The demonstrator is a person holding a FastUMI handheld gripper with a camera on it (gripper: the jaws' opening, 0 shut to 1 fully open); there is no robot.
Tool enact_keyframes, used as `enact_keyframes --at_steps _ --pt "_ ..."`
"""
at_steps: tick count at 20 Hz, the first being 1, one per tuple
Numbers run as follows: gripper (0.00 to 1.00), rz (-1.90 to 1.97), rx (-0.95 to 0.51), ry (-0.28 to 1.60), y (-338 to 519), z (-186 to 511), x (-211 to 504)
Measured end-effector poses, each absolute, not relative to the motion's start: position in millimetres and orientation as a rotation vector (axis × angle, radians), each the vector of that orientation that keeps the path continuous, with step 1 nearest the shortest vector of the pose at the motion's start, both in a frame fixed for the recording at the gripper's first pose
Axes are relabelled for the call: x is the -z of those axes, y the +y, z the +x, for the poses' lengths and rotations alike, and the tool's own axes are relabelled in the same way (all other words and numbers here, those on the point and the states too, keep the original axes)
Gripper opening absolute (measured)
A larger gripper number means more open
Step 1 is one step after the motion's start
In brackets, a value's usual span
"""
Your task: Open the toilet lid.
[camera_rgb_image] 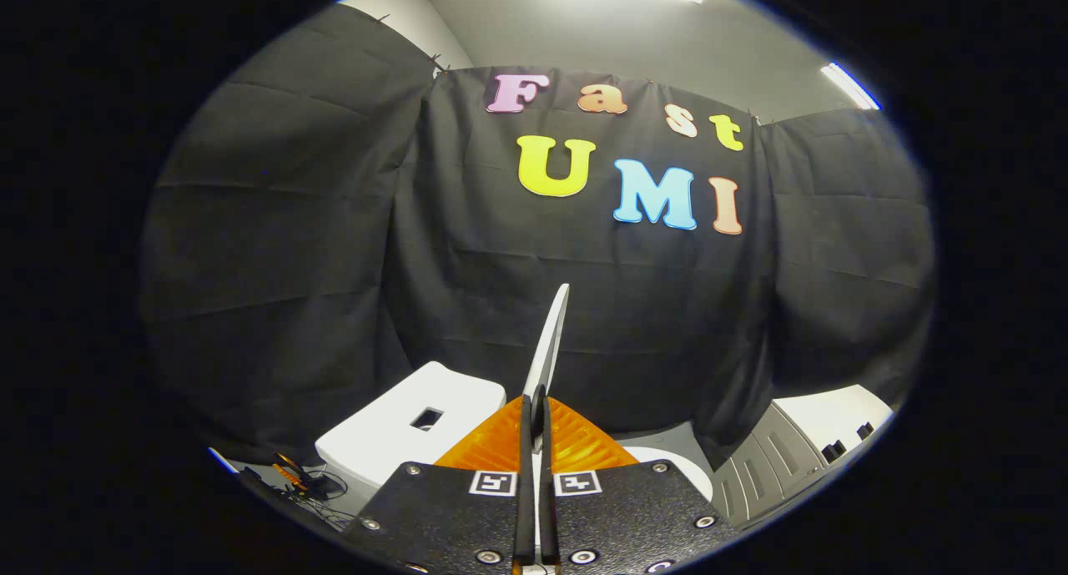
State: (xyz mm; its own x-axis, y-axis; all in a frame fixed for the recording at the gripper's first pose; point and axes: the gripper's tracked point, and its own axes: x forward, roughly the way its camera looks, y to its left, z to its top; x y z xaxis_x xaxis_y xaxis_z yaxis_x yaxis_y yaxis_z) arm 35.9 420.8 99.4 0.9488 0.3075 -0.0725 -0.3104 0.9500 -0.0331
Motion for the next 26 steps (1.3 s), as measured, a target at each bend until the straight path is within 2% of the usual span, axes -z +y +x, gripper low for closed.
enact_keyframes --at_steps 13,22,25,26 --pt "0.02 -0.135 -0.432 0.052 503 18 -98" --pt "0.03 -0.109 -0.48 0.043 513 15 -99" --pt "0.16 -0.022 -0.564 0.068 504 7 -89" --pt "0.29 0.031 -0.57 0.051 494 7 -95"
